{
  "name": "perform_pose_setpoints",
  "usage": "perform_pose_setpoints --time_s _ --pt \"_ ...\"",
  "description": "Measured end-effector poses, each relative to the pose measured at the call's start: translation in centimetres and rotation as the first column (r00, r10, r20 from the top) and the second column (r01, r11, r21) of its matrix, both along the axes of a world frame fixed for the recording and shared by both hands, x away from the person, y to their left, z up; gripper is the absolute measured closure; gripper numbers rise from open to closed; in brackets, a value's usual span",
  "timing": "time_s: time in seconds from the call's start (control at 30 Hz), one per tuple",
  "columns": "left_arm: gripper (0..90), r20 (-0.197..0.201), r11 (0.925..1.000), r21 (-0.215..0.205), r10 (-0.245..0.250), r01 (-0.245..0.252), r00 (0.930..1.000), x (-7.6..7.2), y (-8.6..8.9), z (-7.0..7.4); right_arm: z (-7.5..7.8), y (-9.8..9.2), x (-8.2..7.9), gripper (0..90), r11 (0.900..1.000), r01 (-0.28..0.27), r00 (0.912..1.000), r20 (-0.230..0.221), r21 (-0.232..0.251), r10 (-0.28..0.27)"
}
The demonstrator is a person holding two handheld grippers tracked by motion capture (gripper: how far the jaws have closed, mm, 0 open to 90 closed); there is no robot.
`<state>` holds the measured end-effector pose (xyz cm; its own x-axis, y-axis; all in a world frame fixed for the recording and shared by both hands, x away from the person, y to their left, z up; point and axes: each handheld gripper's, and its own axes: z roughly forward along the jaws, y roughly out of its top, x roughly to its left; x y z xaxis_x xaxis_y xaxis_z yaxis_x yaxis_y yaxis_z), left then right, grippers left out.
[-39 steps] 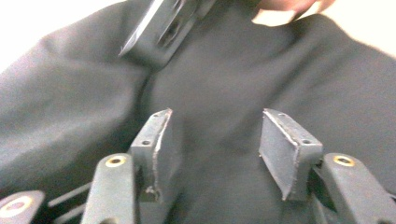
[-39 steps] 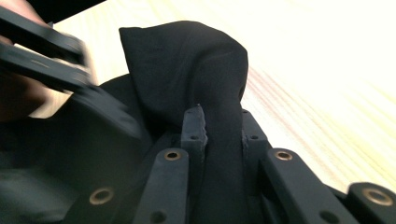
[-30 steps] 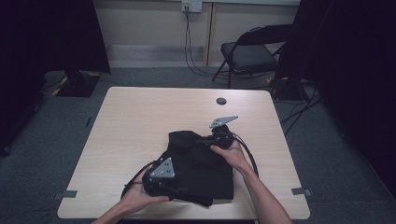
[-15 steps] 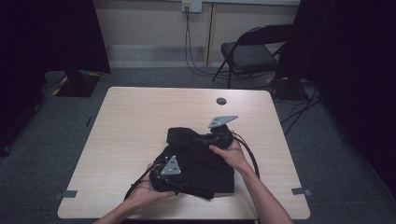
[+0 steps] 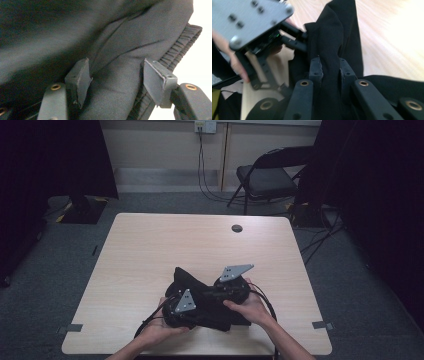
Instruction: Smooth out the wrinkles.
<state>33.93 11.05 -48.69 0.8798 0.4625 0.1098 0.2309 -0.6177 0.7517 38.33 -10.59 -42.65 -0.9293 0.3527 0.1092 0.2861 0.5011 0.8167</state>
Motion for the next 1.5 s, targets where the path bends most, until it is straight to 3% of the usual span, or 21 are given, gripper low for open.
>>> perform_pose_setpoints --time_s 0.07,0.2,0.3,0.37,0.4,0.57,0.63,0.7,0.77,0.83,0.9,1.0,1.07,1.2,1.3,1.43,1.47,1.5 --pt "39.2 -0.004 1.0000 -0.001 0.003 -0.003 1.0000 0.0 0.1 0.0 -0.4 -0.2 -0.6 71.2 1.000 -0.004 0.9998 -0.021 -0.001 0.004" --pt "40.2 0.038 0.9994 -0.033 -0.005 0.006 0.9993 -0.1 0.2 -0.5 -1.4 -0.5 -1.7 65.2 1.000 -0.010 0.9983 -0.057 -0.027 0.009" --pt "40.5 0.043 0.9992 -0.039 0.004 -0.002 0.9991 0.0 0.0 -0.5 -2.0 -1.1 -2.2 64.4 1.000 0.003 0.9968 -0.080 -0.013 -0.004" --pt "41.0 0.052 0.9994 -0.034 0.007 -0.005 0.9986 0.1 -0.2 -0.6 -2.5 -1.3 -2.3 64.1 1.000 0.013 0.9927 -0.120 0.001 -0.013" --pt "41.2 0.052 0.9992 -0.038 0.009 -0.007 0.9986 0.2 -0.3 -0.6 -2.7 -1.3 -2.4 64.3 1.000 0.014 0.9935 -0.113 -0.014 -0.016" --pt "43.4 0.055 0.9993 -0.034 0.016 -0.014 0.9984 1.4 -0.8 -0.6 -3.3 -1.7 -2.1 65.2 0.999 0.043 0.9876 -0.150 -0.012 -0.044" --pt "43.5 0.060 0.9982 -0.054 0.028 -0.025 0.9978 1.9 -1.0 -0.8 -3.6 -1.8 -1.6 66.1 0.998 0.059 0.9879 -0.142 -0.028 -0.063" --pt "43.4 0.031 0.9966 -0.080 0.024 -0.021 0.9992 2.1 -0.7 -0.7 -4.2 -2.1 -1.1 70.2 0.996 0.081 0.9863 -0.141 -0.031 -0.085" --pt "48.2 -0.005 0.9991 -0.040 -0.012 0.012 0.9999 1.7 -0.1 0.7 -4.7 -2.4 -0.8 71.0 0.997 0.080 0.9865 -0.142 -0.019 -0.082" --pt "53.5 -0.067 0.9965 -0.083 0.007 -0.013 0.9978 1.2 1.3 1.5 -5.1 -2.7 -1.4 70.9 0.996 0.086 0.9898 -0.112 -0.027 -0.089" --pt "54.7 -0.092 0.9950 -0.098 0.013 -0.022 0.9956 0.6 2.5 2.3 -5.3 -2.6 -1.8 71.2 0.995 0.087 0.9927 -0.081 -0.037 -0.090" --pt "57.1 -0.088 0.9872 -0.156 0.017 -0.030 0.9960 0.2 3.7 3.9 -5.4 -2.4 -1.5 72.4 0.994 0.096 0.9923 -0.074 -0.044 -0.099" --pt "57.8 -0.054 0.9825 -0.185 0.013 -0.023 0.9984 0.0 3.7 4.9 -5.4 -2.3 -1.2 72.4 0.993 0.106 0.9924 -0.059 -0.047 -0.108" --pt "57.6 -0.028 0.9709 -0.239 0.010 -0.017 0.9996 0.1 3.2 6.7 -5.5 -1.6 -0.5 71.9 0.989 0.141 0.9893 -0.030 -0.044 -0.143" --pt "56.0 -0.036 0.9757 -0.217 0.019 -0.026 0.9992 0.2 2.8 7.4 -5.6 -1.6 0.0 70.9 0.989 0.143 0.9887 -0.041 -0.031 -0.144" --pt "54.4 -0.054 0.9701 -0.239 0.032 -0.044 0.9980 0.5 2.3 8.0 -5.6 -1.5 -0.3 67.3 0.989 0.145 0.9885 -0.040 -0.025 -0.146" --pt "53.8 -0.065 0.9700 -0.240 0.023 -0.038 0.9976 0.4 2.1 8.3 -5.6 -1.4 -0.3 67.3 0.989 0.146 0.9887 -0.031 -0.030 -0.147" --pt "52.5 -0.050 0.9736 -0.227 0.014 -0.025 0.9986 0.2 2.1 8.7 -5.5 -1.4 -0.3 67.0 0.989 0.146 0.9885 -0.034 -0.032 -0.147"
